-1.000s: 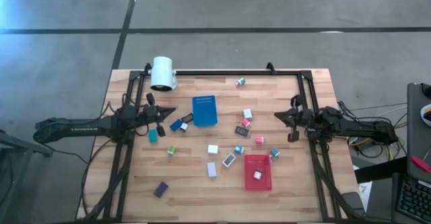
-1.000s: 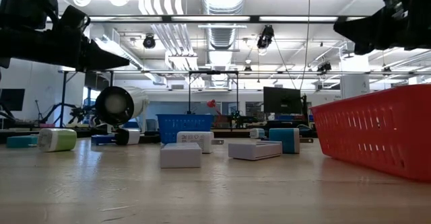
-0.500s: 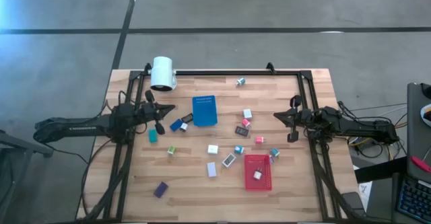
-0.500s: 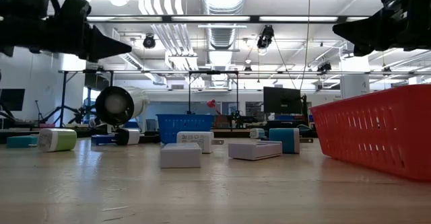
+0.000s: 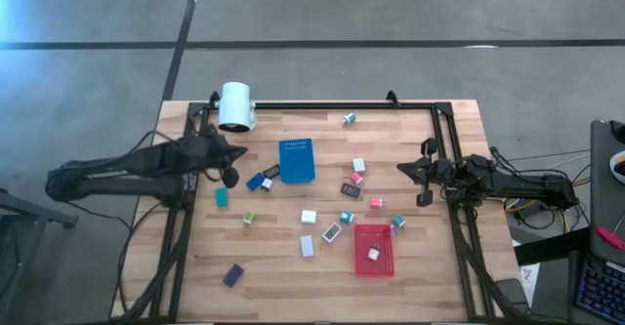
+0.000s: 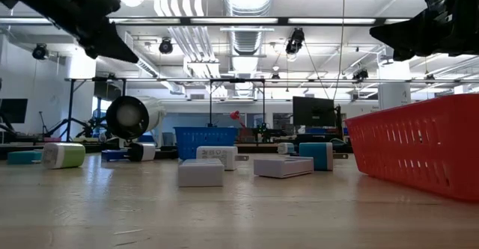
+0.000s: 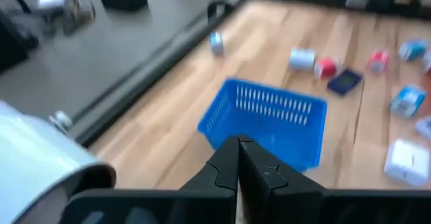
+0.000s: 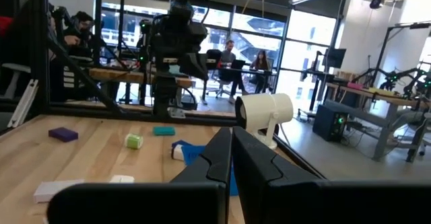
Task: Pick & Place Office items
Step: Put the blue digital clock into the blue bin
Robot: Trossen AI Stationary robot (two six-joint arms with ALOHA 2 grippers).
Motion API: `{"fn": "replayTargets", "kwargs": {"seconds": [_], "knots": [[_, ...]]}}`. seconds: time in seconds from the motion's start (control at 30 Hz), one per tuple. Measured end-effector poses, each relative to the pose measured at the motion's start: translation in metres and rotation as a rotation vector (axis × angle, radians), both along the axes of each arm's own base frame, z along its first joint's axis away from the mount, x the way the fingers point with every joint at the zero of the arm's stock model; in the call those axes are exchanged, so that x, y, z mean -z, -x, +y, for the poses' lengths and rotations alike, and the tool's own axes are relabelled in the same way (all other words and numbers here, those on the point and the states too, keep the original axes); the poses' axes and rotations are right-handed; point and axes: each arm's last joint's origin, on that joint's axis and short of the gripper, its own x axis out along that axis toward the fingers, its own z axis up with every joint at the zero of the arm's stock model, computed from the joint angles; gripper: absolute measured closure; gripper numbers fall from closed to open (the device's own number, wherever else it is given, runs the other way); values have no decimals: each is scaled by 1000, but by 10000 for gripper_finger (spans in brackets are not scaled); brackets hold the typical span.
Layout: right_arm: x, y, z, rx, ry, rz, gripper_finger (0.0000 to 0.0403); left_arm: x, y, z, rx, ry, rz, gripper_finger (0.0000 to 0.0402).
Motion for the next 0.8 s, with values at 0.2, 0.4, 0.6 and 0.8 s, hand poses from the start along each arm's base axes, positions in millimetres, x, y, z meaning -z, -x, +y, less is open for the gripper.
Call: {"fn": "replayTargets", "kwargs": {"seconds": [0.2, 0.4, 0.6, 0.8], "knots": [[0, 0, 0, 0, 3, -1, 394, -1, -21, 4, -27, 80, 184, 390], [0, 0, 0, 2, 3, -2, 394, 5, -48, 8, -8, 137, 370, 390], [0, 0, 0, 1, -8, -3, 394, 29, -66, 8, 51, 252, 576, 377], [0, 0, 0, 0, -12, -3, 394, 54, -77, 7, 98, 384, 675, 296]]}}
